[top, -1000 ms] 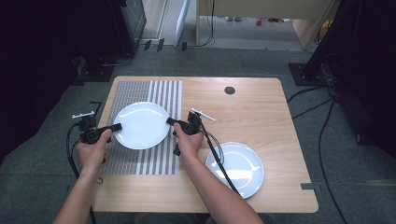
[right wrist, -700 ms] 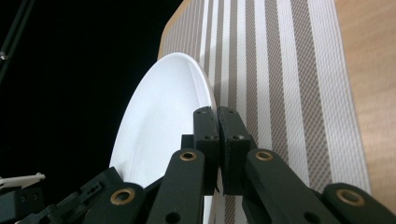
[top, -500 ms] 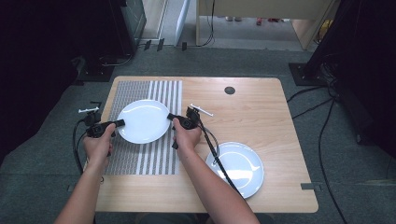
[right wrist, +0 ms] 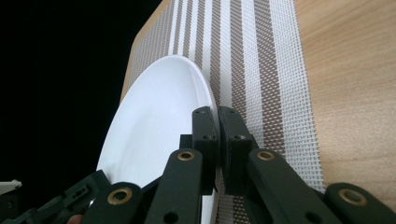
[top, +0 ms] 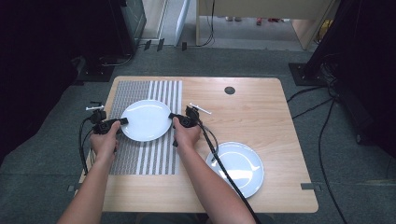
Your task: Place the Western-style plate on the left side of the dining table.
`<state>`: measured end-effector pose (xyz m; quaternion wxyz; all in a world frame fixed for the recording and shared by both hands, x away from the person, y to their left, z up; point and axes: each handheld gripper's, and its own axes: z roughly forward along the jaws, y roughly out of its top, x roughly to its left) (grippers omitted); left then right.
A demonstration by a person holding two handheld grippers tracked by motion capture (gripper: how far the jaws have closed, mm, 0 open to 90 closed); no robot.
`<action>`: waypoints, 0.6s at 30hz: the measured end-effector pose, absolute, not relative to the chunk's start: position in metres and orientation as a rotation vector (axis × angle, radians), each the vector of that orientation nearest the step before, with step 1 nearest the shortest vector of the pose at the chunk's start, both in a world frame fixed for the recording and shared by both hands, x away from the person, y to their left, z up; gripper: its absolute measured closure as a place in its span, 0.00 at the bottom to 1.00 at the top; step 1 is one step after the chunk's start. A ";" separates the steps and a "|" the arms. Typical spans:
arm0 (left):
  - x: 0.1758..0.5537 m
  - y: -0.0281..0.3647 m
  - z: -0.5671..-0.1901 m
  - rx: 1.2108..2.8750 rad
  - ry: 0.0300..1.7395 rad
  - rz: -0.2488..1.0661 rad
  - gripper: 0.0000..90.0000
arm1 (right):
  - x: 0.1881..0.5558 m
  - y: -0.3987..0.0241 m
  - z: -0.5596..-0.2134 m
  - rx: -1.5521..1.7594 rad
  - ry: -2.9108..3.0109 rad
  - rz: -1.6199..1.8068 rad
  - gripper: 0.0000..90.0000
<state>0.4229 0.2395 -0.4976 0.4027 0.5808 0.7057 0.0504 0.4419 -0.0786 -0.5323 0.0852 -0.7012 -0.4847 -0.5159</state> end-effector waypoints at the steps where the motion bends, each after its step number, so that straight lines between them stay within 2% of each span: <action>1: 0.423 0.240 -0.499 1.468 1.784 0.126 0.81 | 0.442 -0.078 -0.533 -2.093 -1.450 -1.536 0.97; 13: 0.425 0.240 -0.505 1.498 1.777 0.122 0.79 | 0.443 -0.076 -0.536 -2.111 -1.493 -1.524 0.96; 18: 0.427 0.233 -0.501 1.517 1.765 0.146 0.64 | 0.442 -0.074 -0.536 -2.107 -1.545 -1.542 0.96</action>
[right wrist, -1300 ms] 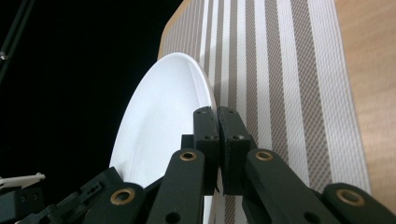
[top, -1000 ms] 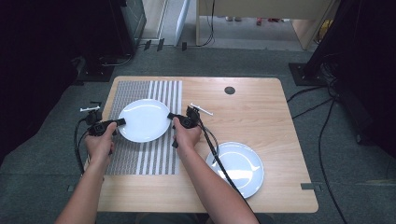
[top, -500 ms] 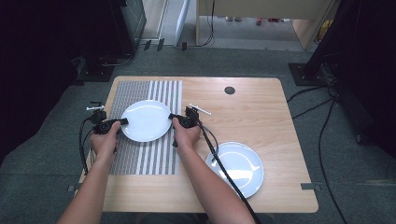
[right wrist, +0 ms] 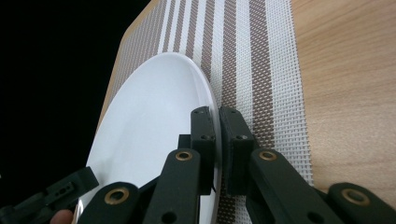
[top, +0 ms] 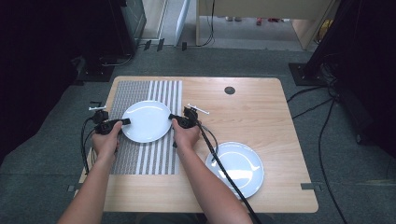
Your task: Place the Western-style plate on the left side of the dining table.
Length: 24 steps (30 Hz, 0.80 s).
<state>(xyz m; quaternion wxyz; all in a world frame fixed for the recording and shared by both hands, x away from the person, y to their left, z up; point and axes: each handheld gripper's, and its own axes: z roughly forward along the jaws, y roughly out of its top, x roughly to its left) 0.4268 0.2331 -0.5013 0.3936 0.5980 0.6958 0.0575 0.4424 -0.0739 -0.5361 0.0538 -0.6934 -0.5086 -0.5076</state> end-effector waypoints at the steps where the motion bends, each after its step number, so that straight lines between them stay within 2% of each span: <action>1: 0.427 0.232 -0.501 1.522 1.762 0.173 0.61 | 0.442 -0.074 -0.536 -2.106 -1.545 -1.541 0.96; 4: 0.425 0.233 -0.498 1.538 1.748 0.227 0.53 | 0.443 -0.076 -0.535 -2.082 -1.552 -1.540 0.93; 7: 0.423 0.240 -0.493 1.501 1.742 0.237 0.51 | 0.444 -0.079 -0.536 -2.059 -1.569 -1.538 0.88; 14: 0.419 0.248 -0.496 1.536 1.734 0.212 0.52 | 0.443 -0.080 -0.536 -2.028 -1.579 -1.508 0.95; 24: 0.416 0.255 -0.504 1.512 1.740 0.201 0.57 | 0.441 -0.077 -0.536 -2.063 -1.551 -1.515 0.96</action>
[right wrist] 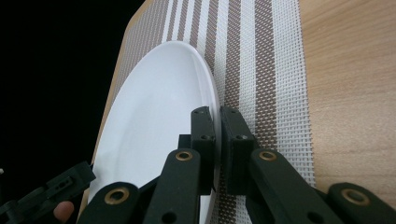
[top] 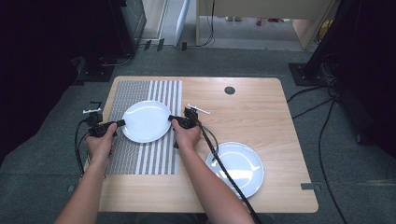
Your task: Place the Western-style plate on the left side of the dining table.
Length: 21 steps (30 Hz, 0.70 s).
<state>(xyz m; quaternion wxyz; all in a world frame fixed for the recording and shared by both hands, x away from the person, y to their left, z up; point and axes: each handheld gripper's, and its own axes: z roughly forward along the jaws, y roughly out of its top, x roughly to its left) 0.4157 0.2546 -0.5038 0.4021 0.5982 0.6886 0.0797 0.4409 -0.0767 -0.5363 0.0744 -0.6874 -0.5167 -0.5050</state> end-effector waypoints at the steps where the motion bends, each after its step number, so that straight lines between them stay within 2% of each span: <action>1: 0.416 0.255 -0.504 1.508 1.739 0.198 0.57 | 0.441 -0.076 -0.536 -2.064 -1.548 -1.516 0.96; 13: 0.415 0.258 -0.505 1.498 1.732 0.182 0.60 | 0.441 -0.074 -0.537 -2.045 -1.538 -1.516 0.95; 17: 0.413 0.260 -0.504 1.503 1.714 0.222 0.50 | 0.441 -0.076 -0.531 -2.049 -1.551 -1.563 0.74; 21: 0.408 0.264 -0.497 1.491 1.692 0.270 0.41 | 0.440 -0.080 -0.523 -2.059 -1.652 -1.585 0.65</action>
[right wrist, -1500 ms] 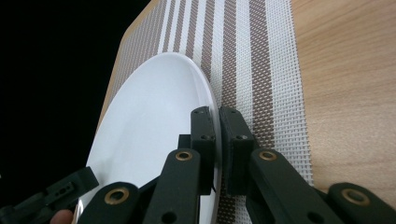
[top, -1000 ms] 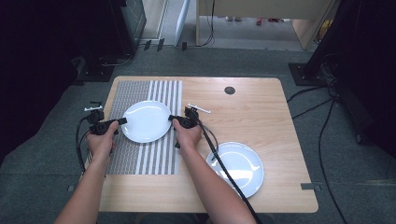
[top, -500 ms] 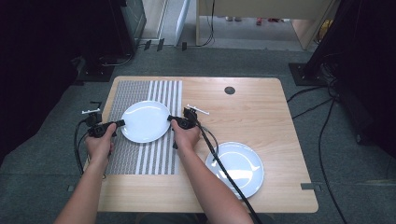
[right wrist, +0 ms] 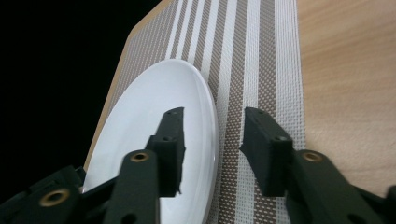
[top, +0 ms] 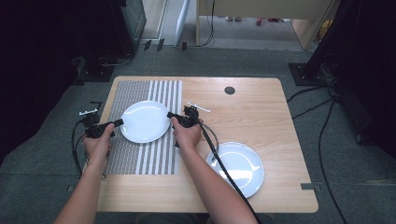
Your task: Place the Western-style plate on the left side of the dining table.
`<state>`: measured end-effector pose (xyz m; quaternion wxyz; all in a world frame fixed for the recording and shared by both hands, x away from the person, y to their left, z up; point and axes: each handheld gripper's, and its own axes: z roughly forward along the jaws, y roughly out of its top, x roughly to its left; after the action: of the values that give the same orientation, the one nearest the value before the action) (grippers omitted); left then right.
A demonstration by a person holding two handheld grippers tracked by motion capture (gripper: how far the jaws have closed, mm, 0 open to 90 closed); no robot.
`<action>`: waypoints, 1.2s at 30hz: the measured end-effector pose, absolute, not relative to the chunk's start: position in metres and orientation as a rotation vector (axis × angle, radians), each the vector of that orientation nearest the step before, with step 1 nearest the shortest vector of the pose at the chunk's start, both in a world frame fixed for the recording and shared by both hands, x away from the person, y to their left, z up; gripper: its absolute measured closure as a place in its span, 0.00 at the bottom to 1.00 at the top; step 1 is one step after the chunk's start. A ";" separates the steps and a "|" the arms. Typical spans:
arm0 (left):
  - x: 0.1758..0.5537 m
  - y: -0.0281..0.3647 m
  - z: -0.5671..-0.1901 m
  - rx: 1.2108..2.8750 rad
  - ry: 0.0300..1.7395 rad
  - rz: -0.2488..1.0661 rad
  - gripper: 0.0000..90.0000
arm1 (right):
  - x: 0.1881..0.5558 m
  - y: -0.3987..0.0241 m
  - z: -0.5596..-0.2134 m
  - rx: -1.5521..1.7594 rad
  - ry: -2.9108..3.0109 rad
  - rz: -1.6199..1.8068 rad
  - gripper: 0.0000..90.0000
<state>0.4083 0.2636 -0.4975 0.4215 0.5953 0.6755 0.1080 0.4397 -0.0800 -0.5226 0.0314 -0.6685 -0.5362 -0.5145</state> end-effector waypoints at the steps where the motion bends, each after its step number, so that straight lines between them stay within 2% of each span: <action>1: 0.407 0.264 -0.495 1.490 1.681 0.276 0.39 | 0.439 -0.081 -0.519 -2.043 -1.659 -1.602 0.61; 3: 0.403 0.263 -0.488 1.482 1.660 0.273 0.33 | 0.438 -0.083 -0.511 -2.029 -1.689 -1.634 0.52; 6: 0.396 0.261 -0.480 1.495 1.624 0.270 0.28 | 0.435 -0.088 -0.498 -2.010 -1.740 -1.665 0.45; 12: 0.376 0.261 -0.467 1.483 1.540 0.261 0.21 | 0.423 -0.102 -0.474 -1.851 -2.096 -1.607 0.36; 21: 0.347 0.258 -0.461 1.499 1.497 0.268 0.21 | 0.398 -0.142 -0.447 -1.758 -2.160 -1.643 0.31; 36: 0.295 0.245 -0.455 1.543 1.385 0.308 0.12 | 0.362 -0.220 -0.432 -1.763 -2.247 -1.683 0.28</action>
<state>0.2952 0.2449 -0.4555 0.4992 0.6376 0.5727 0.1275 0.3615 -0.2203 -0.4322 -0.0865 -0.5297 -0.6752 -0.5060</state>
